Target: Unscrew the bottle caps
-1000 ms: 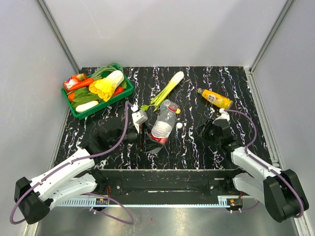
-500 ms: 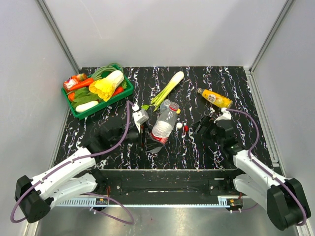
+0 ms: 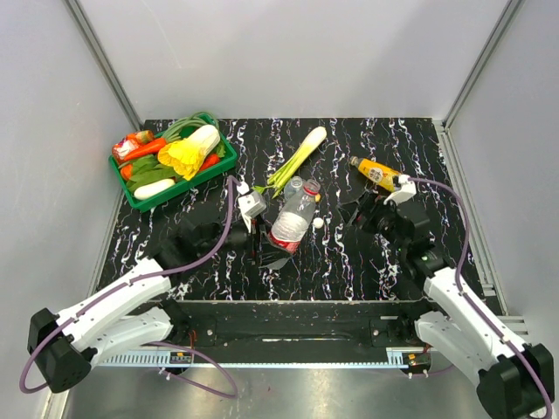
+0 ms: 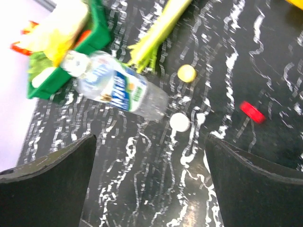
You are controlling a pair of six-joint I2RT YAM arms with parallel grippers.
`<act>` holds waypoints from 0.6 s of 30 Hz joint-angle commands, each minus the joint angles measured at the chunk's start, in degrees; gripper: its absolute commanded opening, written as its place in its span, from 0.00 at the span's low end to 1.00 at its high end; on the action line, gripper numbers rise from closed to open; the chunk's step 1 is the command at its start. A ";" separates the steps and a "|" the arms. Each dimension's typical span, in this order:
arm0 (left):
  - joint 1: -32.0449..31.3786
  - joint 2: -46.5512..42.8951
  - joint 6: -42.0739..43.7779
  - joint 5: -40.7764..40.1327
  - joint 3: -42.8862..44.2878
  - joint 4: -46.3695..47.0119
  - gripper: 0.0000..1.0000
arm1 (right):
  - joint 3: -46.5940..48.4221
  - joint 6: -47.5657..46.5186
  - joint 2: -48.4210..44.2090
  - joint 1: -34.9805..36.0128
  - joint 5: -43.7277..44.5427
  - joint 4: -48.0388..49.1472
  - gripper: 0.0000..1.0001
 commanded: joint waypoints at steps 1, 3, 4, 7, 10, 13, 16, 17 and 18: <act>0.17 0.76 1.26 0.21 3.16 1.83 0.47 | 6.52 -3.49 -4.00 -0.21 -7.71 0.07 1.00; 0.17 0.94 1.35 0.48 3.25 1.92 0.47 | 8.54 -3.58 -5.66 -0.21 -10.34 0.15 1.00; 0.17 1.03 1.44 0.48 3.34 1.92 0.47 | 9.42 -3.40 -6.46 -0.12 -11.58 0.42 1.00; 0.17 1.11 1.97 0.56 3.60 1.83 0.47 | 11.01 -2.35 -9.18 -0.21 -18.15 3.13 1.00; 0.26 1.73 2.23 1.26 4.48 1.48 0.47 | 11.54 0.19 -10.68 -0.21 -24.22 9.10 1.00; 0.26 2.78 2.67 2.58 5.62 0.96 0.47 | 11.89 3.79 -9.99 -0.21 -29.76 15.25 1.00; 0.17 3.75 3.11 3.29 6.50 0.60 0.47 | 11.98 8.10 -7.18 -0.21 -35.04 21.84 0.98; 0.08 4.01 3.20 3.64 6.77 0.60 0.47 | 12.07 9.76 -6.04 -0.29 -36.62 24.21 0.98; 0.08 4.45 3.20 3.99 7.12 0.69 0.47 | 11.98 11.17 -4.63 -0.12 -38.29 26.24 0.98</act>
